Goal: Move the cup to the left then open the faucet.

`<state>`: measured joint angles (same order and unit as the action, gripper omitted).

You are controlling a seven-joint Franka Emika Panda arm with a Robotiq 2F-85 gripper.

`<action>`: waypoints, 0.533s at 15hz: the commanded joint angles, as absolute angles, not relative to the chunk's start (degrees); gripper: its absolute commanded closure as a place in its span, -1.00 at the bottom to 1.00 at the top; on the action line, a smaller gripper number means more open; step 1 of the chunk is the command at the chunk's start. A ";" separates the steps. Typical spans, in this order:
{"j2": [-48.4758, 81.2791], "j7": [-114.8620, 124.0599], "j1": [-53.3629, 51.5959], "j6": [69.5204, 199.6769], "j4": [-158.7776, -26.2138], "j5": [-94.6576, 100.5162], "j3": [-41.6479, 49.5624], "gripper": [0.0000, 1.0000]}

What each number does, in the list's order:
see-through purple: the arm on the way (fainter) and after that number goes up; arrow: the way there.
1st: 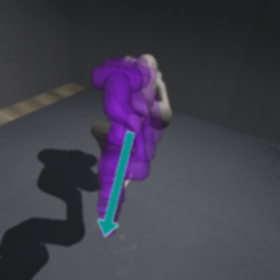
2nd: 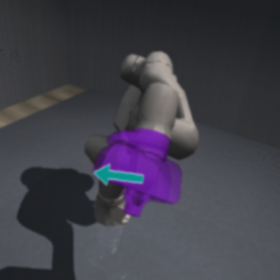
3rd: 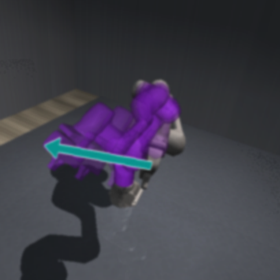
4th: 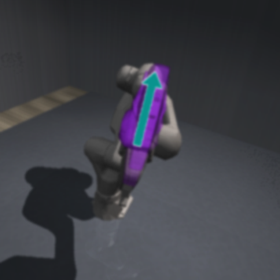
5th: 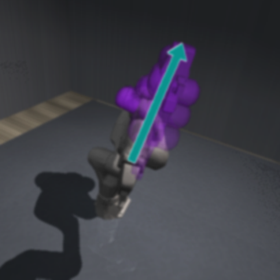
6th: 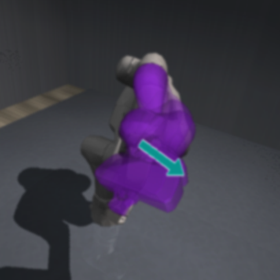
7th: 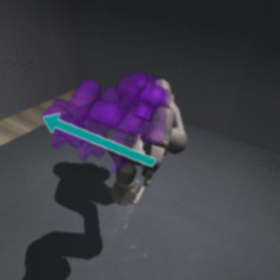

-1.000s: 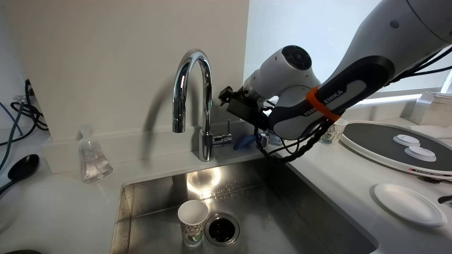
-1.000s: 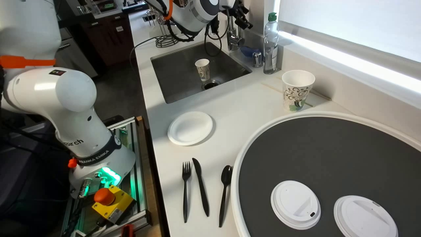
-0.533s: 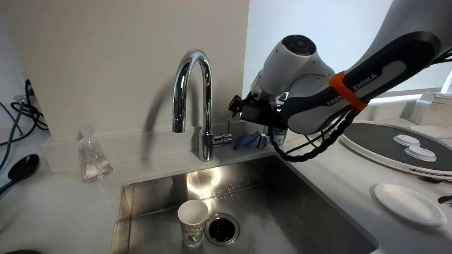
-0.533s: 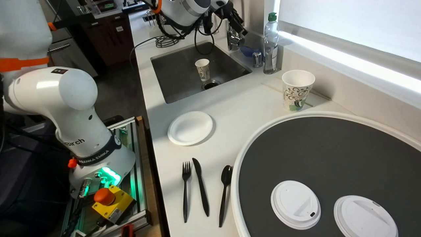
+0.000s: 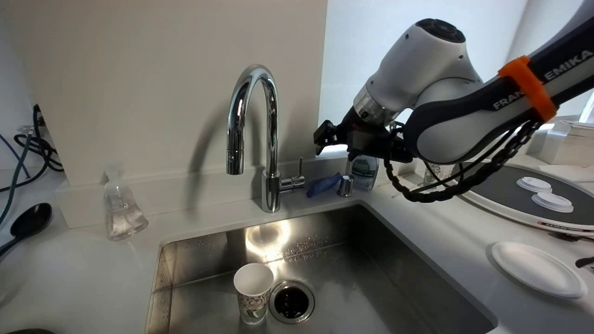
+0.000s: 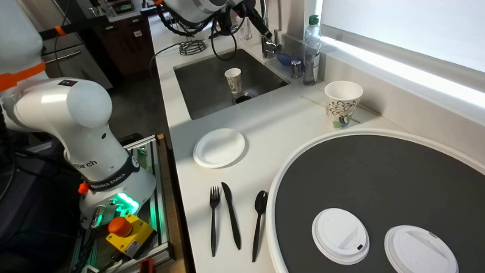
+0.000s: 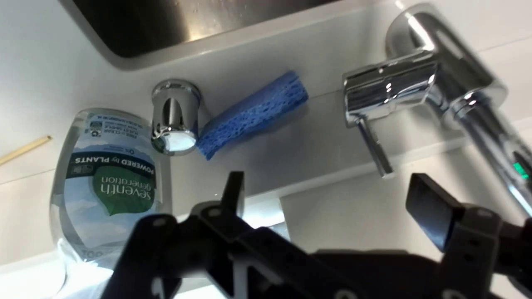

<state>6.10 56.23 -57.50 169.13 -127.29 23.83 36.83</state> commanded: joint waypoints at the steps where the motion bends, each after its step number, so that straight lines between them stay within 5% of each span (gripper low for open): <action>1: -5.83 42.16 -48.64 168.04 -137.16 15.47 23.94 -1.00; 8: -14.44 17.51 -62.92 160.59 -142.07 -7.49 31.34 -1.00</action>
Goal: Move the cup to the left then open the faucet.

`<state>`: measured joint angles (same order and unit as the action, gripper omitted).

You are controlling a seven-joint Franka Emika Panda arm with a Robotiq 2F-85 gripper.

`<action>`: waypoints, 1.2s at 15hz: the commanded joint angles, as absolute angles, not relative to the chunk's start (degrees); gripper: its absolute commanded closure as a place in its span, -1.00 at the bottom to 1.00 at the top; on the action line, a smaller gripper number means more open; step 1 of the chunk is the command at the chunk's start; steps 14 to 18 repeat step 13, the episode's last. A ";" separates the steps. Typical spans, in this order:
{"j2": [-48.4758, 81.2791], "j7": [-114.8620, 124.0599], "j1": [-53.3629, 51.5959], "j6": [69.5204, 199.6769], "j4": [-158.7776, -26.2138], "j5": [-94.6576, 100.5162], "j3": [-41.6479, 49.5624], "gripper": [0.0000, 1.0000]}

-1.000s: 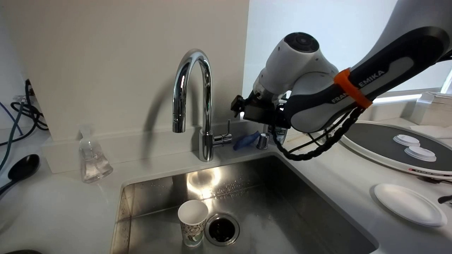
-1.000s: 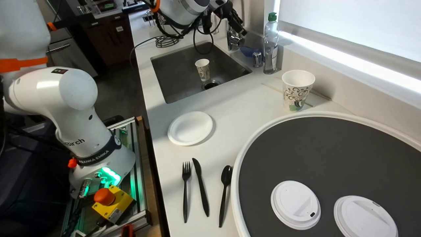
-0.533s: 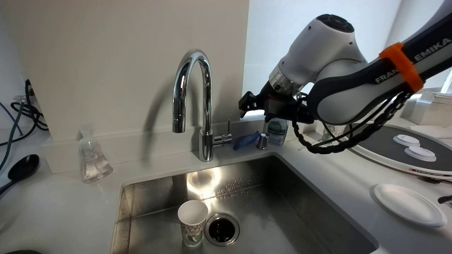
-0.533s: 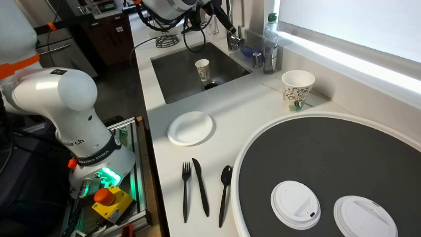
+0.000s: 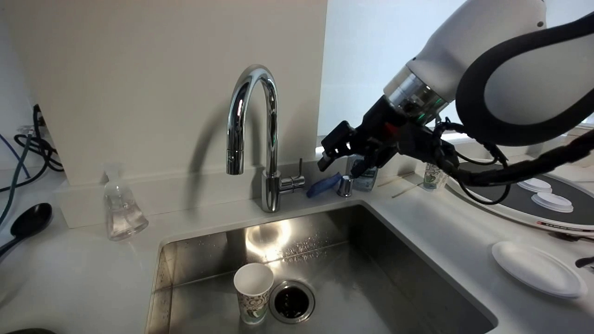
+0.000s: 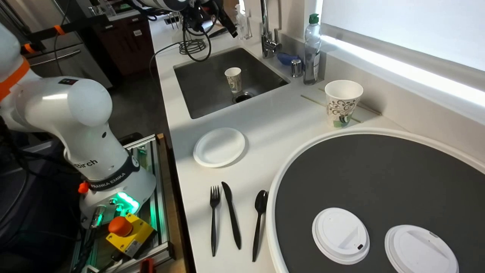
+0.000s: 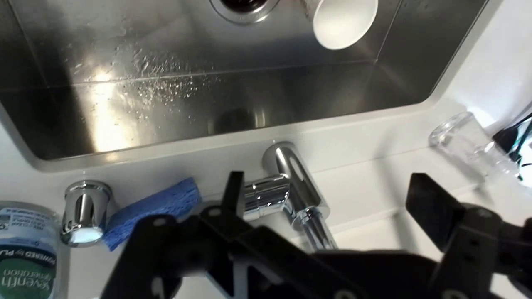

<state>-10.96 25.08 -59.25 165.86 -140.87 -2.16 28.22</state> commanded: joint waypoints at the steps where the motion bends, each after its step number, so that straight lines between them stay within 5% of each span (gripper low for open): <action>1: -14.67 15.94 -63.45 158.90 -141.96 -8.19 31.86 -1.00; 8: -12.27 4.84 -42.58 154.20 -140.76 -19.94 11.32 -1.00; 18: -11.93 4.09 -40.96 154.19 -140.75 -20.30 9.84 -1.00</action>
